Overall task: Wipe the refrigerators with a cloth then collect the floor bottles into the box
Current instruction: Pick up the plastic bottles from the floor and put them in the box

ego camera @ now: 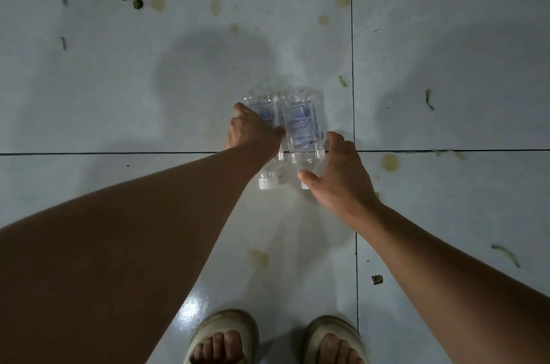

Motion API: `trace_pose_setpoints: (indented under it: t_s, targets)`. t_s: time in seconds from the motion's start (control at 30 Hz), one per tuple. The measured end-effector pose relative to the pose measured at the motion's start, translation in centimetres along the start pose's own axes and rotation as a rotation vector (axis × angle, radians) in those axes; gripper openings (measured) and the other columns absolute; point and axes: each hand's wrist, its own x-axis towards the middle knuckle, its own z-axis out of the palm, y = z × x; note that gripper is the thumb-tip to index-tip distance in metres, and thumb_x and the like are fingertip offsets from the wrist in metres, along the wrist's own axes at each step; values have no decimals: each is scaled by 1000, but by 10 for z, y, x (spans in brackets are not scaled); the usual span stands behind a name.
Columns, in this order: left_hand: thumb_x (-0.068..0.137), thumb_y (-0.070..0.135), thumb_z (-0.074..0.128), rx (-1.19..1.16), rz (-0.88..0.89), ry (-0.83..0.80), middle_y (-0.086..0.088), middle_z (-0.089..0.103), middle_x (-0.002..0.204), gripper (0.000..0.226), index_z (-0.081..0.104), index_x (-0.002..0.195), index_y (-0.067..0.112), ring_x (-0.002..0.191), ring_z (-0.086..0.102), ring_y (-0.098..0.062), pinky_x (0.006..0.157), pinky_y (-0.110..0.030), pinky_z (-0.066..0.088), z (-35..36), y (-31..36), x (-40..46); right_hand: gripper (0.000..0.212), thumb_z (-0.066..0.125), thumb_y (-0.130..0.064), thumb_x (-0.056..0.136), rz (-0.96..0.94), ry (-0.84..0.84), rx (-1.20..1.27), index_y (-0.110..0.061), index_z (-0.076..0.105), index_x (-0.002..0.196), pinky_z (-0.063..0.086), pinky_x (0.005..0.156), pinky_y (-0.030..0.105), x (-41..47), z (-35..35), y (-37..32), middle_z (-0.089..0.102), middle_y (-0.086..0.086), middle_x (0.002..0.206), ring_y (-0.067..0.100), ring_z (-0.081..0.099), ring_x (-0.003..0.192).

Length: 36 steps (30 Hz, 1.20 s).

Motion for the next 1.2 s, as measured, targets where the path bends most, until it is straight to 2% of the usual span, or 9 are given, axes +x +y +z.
trace_pose_setpoints:
  t_s: [0.17, 0.33, 0.43, 0.5, 0.67, 0.9, 0.97, 1.1, 1.2]
  targets:
    - [78, 28, 70, 50, 0, 37, -16, 53, 119, 60, 33, 121, 6, 106, 54, -33, 77, -35, 41, -22, -12, -1, 80, 68, -40, 81, 13, -8, -17, -15, 23, 143, 43, 94, 39, -1, 3, -6, 40, 8, 135, 27, 42, 125]
    - [77, 28, 69, 114, 10, 44, -17, 53, 115, 60, 32, 119, 6, 101, 55, -36, 86, -44, 49, -51, -32, -7, 99, 66, -56, 78, 70, -1, -79, -10, 12, 147, 42, 95, 42, 6, 13, -23, 36, 15, 139, 31, 40, 126]
    - [76, 29, 71, 147, 23, 45, -16, 54, 113, 62, 32, 118, 6, 100, 55, -35, 84, -43, 49, -61, -40, -8, 101, 69, -52, 79, 95, 44, -87, -6, 10, 147, 43, 93, 42, 14, 21, -30, 37, 18, 137, 32, 40, 124]
    - [76, 29, 71, 155, 46, 46, -16, 54, 112, 62, 32, 118, 7, 99, 55, -35, 82, -41, 49, -64, -41, -8, 96, 72, -43, 79, 115, 74, -41, -4, 14, 145, 44, 90, 41, 19, 24, -32, 39, 18, 133, 33, 43, 121]
    - [77, 29, 71, 134, 64, 18, -16, 56, 112, 59, 34, 118, 7, 100, 57, -35, 86, -44, 51, -76, -35, -24, 65, 70, -26, 83, 125, 71, -72, -1, 31, 129, 44, 86, 39, 2, 9, -33, 44, 18, 127, 34, 46, 116]
    - [76, 28, 72, 135, 104, 6, -16, 55, 117, 61, 34, 119, 9, 104, 56, -35, 88, -46, 49, -128, 10, -90, 56, 66, -27, 84, 20, 59, -176, -5, 34, 124, 47, 75, 35, -55, -81, -61, 49, 13, 119, 30, 53, 107]
    - [75, 29, 71, 141, 129, 21, -15, 56, 116, 60, 35, 119, 10, 104, 56, -35, 88, -46, 48, -154, 29, -113, 56, 65, -28, 84, 3, 71, -179, -6, 34, 125, 44, 72, 32, -73, -116, -81, 49, 11, 119, 29, 53, 106]
    - [75, 29, 71, 148, 192, 50, -16, 56, 116, 60, 35, 118, 9, 105, 56, -35, 87, -44, 49, -211, 72, -160, 60, 66, -34, 84, -31, 123, -192, -7, 33, 127, 47, 75, 32, -109, -190, -123, 51, 11, 120, 27, 55, 105]
    - [75, 30, 72, 150, 248, 85, -16, 56, 116, 61, 35, 119, 8, 105, 55, -36, 83, -42, 46, -257, 105, -199, 59, 65, -35, 84, -56, 146, -210, -8, 34, 126, 43, 69, 31, -141, -246, -153, 51, 11, 117, 27, 55, 103]
